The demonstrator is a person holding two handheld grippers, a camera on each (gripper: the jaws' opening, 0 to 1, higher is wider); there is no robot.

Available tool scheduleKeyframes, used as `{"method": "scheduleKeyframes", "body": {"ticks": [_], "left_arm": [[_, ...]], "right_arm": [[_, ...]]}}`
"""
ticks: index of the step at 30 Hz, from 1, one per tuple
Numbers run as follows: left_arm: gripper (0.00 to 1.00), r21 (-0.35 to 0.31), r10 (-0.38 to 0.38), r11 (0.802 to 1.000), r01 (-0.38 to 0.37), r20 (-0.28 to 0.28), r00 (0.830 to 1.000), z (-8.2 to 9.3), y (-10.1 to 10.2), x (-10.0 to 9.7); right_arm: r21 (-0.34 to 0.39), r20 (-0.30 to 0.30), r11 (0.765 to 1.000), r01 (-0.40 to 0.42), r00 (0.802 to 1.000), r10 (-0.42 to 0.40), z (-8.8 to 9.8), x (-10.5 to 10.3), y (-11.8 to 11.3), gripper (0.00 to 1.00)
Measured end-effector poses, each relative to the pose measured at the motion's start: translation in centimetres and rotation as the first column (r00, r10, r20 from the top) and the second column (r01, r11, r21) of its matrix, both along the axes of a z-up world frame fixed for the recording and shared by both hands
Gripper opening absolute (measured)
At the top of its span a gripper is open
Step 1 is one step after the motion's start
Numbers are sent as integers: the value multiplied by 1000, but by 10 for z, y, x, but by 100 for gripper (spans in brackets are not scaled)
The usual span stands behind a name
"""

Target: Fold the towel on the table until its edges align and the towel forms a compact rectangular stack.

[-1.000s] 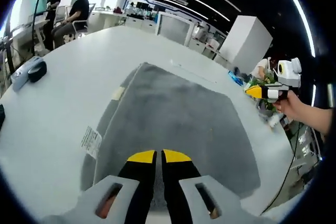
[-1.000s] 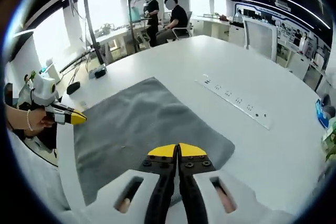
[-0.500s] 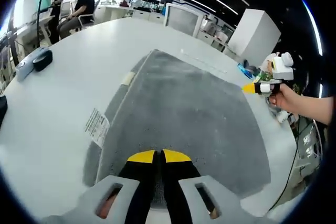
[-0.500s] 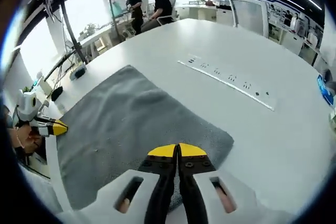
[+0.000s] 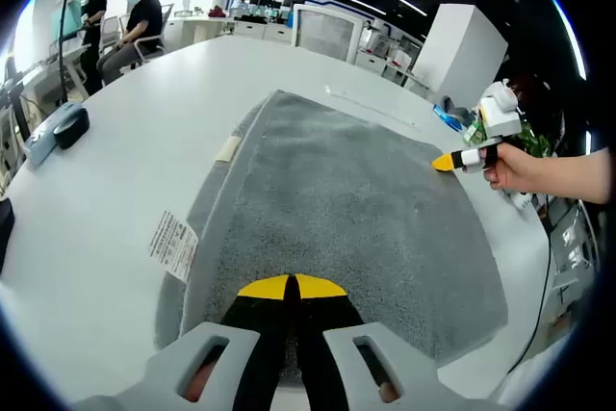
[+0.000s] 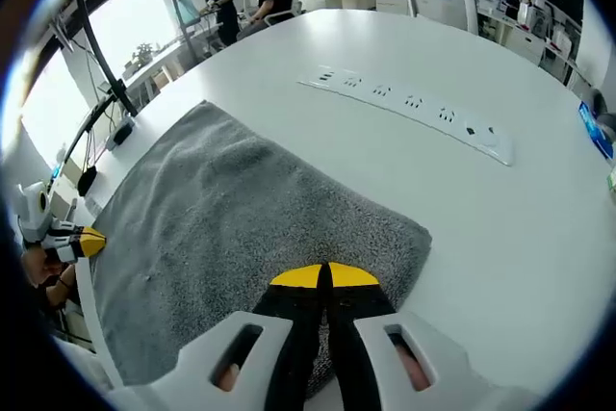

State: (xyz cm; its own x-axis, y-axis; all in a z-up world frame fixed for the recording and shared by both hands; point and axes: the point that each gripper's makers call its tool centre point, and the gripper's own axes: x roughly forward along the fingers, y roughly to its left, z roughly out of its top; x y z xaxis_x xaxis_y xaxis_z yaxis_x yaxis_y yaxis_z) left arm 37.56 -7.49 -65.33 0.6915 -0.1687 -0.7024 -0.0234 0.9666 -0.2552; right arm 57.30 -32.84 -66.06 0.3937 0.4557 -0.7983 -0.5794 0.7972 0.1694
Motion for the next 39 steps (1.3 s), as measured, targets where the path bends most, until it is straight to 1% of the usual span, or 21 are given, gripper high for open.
{"method": "scheduleKeyframes", "body": {"ticks": [2, 4, 6, 7, 8, 9, 11, 13, 14, 18, 23, 27, 32, 39], "left_arm": [[1, -18, -1, 1000, 1, -18, 1000, 0, 1, 1], [1, -5, -28, 1000, 28, -21, 999, -1, 0, 3], [1, 29, -76, 997, 76, 16, 997, -1, -1, 8], [1, 26, -78, 997, 77, 18, 997, -1, -1, 8], [1, 14, -71, 997, 70, 12, 997, -2, 0, 9], [1, -37, -41, 998, 41, -13, 999, -2, -1, 9], [1, -73, -20, 997, 17, -40, 999, -3, 1, 11], [1, -60, -34, 998, 32, -38, 999, -3, 1, 14], [1, -49, -47, 998, 45, -43, 998, -3, -1, 14], [1, 1, -81, 997, 81, -54, 995, -4, -2, 16], [1, 4, -78, 997, 79, -88, 993, -5, -2, 16], [1, 27, -103, 994, 107, -113, 988, -5, -3, 17], [1, 61, -129, 988, 138, -132, 983, -5, -3, 24], [1, 86, -148, 983, 160, -131, 980, -5, -3, 30]], "right_arm": [[4, 2, 1000, 3, 1000, -3, 1, -1, 0, 0], [12, 2, 1000, 15, 1000, -15, 1, -1, 0, 0], [14, 4, 1000, 15, 1000, -16, 0, -1, 0, 0], [7, 6, 1000, 12, 1000, -12, 0, -1, -1, 0], [-4, 6, 1000, 8, 1000, -8, 0, -1, -2, 0], [-16, 6, 1000, 3, 1000, -3, 0, -2, -3, 0], [-36, 7, 999, -4, 1000, 4, 0, -3, -5, 0], [-70, 25, 997, -21, 999, 23, 0, -5, -7, 0], [-75, 29, 997, -21, 999, 23, 0, -6, -8, 0], [-89, 20, 996, -3, 1000, 5, 0, -7, -13, 0], [-125, 16, 992, -12, 1000, 14, -1, -10, -19, 0], [-155, 17, 988, -25, 999, 28, -1, -12, -23, 0], [-163, 13, 987, -2, 1000, 4, -1, -18, -31, 0], [-143, -3, 989, 42, 999, -43, -1, -32, -48, 0]]}}
